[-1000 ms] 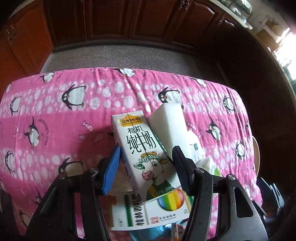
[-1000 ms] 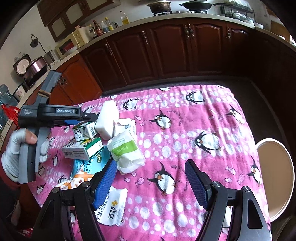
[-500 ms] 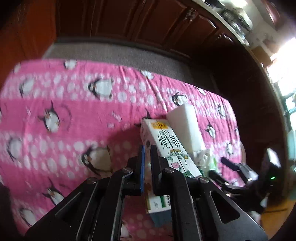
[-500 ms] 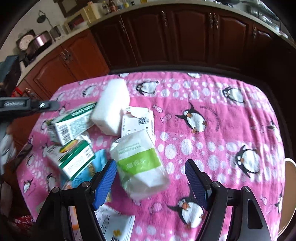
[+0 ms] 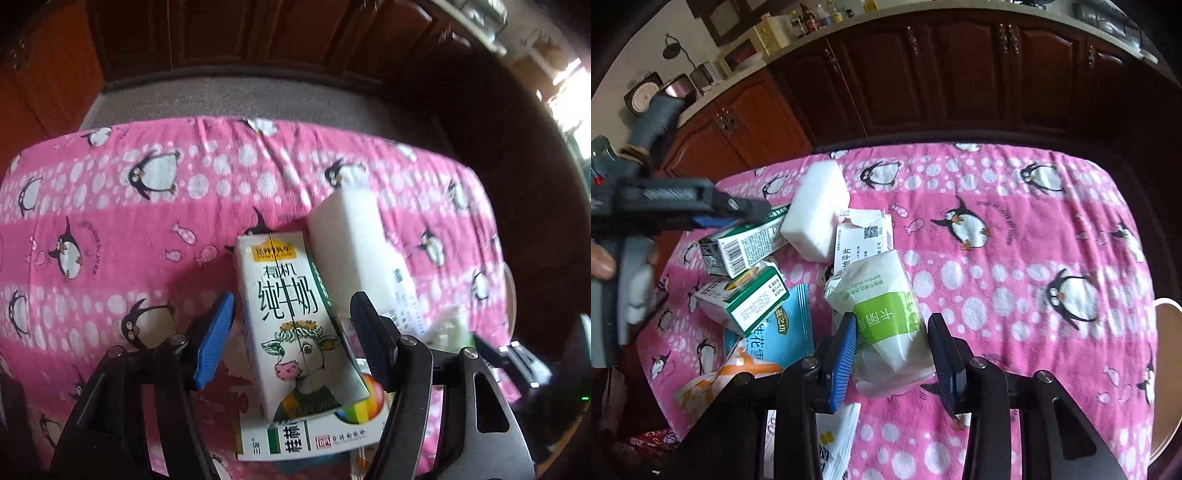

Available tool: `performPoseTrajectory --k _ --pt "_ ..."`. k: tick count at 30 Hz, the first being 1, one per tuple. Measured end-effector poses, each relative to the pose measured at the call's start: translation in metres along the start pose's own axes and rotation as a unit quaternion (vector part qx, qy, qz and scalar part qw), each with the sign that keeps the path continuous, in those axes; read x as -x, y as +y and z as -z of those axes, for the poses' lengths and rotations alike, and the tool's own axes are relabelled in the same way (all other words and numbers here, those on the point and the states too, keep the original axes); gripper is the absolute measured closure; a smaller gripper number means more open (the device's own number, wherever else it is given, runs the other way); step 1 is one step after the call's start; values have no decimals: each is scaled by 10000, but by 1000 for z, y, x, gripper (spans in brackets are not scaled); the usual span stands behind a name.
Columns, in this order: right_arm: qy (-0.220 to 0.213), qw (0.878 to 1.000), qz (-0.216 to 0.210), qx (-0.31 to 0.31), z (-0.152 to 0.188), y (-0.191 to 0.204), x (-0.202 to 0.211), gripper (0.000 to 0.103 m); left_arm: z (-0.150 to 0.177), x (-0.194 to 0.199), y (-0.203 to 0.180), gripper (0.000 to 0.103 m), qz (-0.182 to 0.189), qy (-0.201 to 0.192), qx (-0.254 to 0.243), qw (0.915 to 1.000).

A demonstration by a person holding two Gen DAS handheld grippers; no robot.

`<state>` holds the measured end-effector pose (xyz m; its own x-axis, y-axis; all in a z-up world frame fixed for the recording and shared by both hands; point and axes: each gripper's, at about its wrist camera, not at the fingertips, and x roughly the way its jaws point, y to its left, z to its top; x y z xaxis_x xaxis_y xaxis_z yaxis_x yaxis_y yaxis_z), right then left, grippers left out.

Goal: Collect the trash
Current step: 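Grasp the white milk carton with the left gripper while the right grasps the green-labelled bag, then lift the milk carton with the left gripper while the right carries the bag toward the bin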

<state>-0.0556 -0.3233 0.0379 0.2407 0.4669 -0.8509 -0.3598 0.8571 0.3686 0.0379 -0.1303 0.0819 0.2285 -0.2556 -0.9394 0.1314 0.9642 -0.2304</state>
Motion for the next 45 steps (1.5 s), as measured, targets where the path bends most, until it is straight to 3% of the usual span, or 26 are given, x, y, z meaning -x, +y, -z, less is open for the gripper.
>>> performPoseTrajectory --k 3,6,14,18,21,26,31,33,34,36,45 --pt "-73 10000 -33 -22 2 -1 9 65 1 -17 -4 44 -314 214 -137 9992" --pt "-109 9999 -53 -36 4 1 14 65 6 -18 0 49 -262 145 -142 9995" --pt "-202 9997 -18 -151 19 -3 30 67 31 50 13 51 -54 -701 -199 9973" --pt "-35 9994 320 -81 31 -3 29 67 52 73 8 52 -21 -966 -324 9948" --pt "319 9982 506 -98 42 -8 22 67 72 83 6 52 18 -1122 -365 9930" --pt "396 9977 533 -167 50 -11 16 47 98 83 -4 52 -254 -1266 -583 9899" --pt "547 9969 570 -5 51 -6 1 45 112 86 -11 52 -364 -1366 -702 9875" --pt "570 9965 608 -1 54 -6 -4 52 115 89 -15 52 -432 -1432 -744 9859" --pt "538 9964 654 -10 56 -7 -3 60 117 90 -17 52 -456 -1466 -765 9852" --pt "399 9979 495 -124 57 -11 6 64 119 94 -21 52 -465 -1524 -798 9840" --pt "-370 9985 351 -212 52 -5 64 66 123 109 -46 52 -382 -1808 -974 9779"
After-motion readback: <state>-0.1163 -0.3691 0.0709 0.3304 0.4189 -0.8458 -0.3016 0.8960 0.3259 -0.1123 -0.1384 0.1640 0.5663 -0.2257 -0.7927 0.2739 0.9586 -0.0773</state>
